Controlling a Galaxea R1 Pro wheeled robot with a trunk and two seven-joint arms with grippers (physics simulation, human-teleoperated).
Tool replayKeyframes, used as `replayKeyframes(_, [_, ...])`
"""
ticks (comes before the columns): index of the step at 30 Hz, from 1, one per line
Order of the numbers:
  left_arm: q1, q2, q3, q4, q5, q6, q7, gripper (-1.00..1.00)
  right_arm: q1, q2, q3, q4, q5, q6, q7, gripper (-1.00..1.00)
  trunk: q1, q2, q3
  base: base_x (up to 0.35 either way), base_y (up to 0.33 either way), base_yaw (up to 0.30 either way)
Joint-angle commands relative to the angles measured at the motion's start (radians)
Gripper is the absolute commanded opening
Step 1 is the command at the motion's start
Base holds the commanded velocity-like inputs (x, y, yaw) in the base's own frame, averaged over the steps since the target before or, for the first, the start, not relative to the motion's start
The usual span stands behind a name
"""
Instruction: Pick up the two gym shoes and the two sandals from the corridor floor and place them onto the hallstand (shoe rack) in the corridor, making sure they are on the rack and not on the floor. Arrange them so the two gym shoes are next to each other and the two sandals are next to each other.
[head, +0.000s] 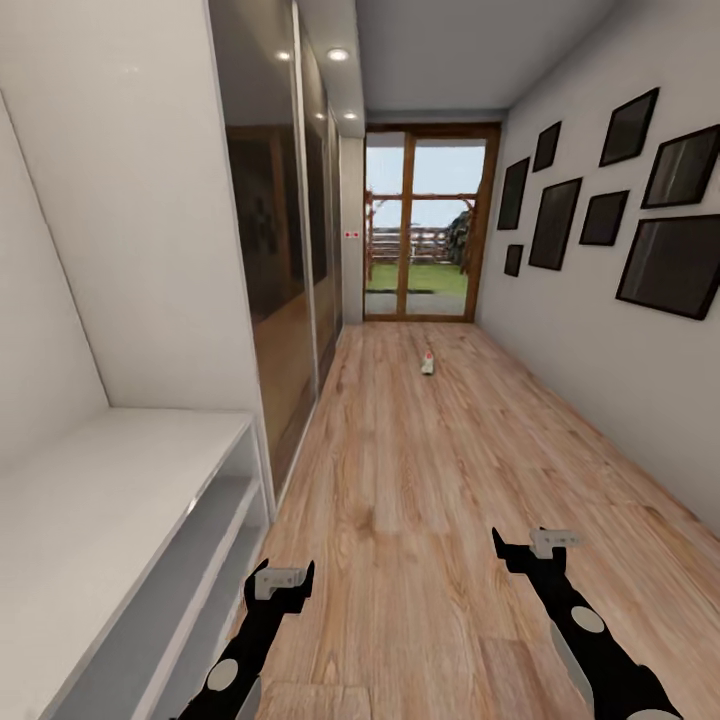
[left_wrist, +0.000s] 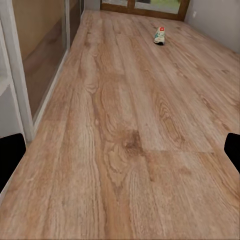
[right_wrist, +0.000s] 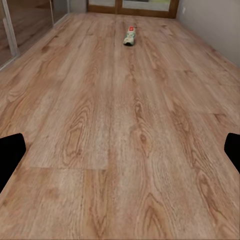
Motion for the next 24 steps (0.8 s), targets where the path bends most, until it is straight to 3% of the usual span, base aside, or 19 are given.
replayKeyframes(1, [0.0,0.0,0.001,0.0,0.005,-0.003,-0.005,1.0,-0.001,0.001,-0.005,0.001,0.0,-0.003,0.009,1.0,0.0,0.0,-0.001,0.314,-0.105,-0.123])
replayKeyframes(12, [0.0,0.001,0.0,0.0,0.006,-0.003,-0.005,1.0,-0.001,0.001,-0.005,0.0,0.0,-0.003,0.009,1.0,0.0,0.0,-0.001,0.126,-0.042,-0.241])
replayKeyframes(24, [0.0,0.003,0.006,0.0,0.011,-0.003,-0.005,1.0,-0.001,0.001,-0.005,-0.001,0.0,-0.003,0.009,1.0,0.0,0.0,-0.001,0.008,-0.003,-0.042])
